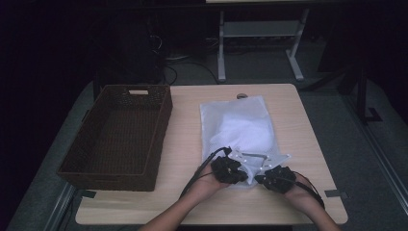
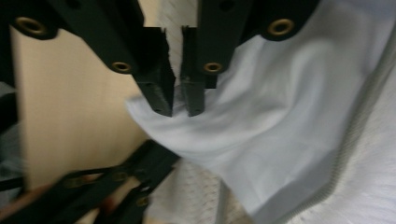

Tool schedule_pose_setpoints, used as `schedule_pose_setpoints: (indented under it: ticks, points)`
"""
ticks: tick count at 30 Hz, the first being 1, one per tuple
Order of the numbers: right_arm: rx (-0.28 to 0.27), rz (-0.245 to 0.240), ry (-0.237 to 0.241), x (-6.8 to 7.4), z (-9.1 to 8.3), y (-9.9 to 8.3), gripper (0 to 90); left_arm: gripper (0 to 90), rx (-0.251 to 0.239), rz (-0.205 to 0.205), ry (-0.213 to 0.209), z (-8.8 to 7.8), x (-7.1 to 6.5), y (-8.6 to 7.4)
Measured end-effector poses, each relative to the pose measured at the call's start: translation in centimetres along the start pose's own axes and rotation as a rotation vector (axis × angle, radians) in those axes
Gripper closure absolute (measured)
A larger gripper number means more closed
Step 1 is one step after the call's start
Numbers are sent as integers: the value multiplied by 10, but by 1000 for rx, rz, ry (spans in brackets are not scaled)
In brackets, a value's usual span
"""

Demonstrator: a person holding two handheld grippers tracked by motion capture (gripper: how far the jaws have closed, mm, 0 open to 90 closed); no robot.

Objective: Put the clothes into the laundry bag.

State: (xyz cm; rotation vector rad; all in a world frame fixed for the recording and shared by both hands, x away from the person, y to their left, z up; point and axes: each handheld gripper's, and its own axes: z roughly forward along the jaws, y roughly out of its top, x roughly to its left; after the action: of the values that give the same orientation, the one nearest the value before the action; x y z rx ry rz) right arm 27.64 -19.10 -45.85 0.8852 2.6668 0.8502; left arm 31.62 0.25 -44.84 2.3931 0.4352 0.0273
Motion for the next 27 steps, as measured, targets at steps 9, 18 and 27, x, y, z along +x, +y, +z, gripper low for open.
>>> schedule_pose_setpoints:
  ticks: [9,18,27]
  points:
    - [12,-33,-13,3,0,1,897,899,4,-84,202,9,33,13]
    - [47,-73,-27,7,-1,6,896,899,-17,-166,226,5,60,12]
    - [-17,-47,-56,3,13,32,897,900,-27,-181,220,5,61,13]
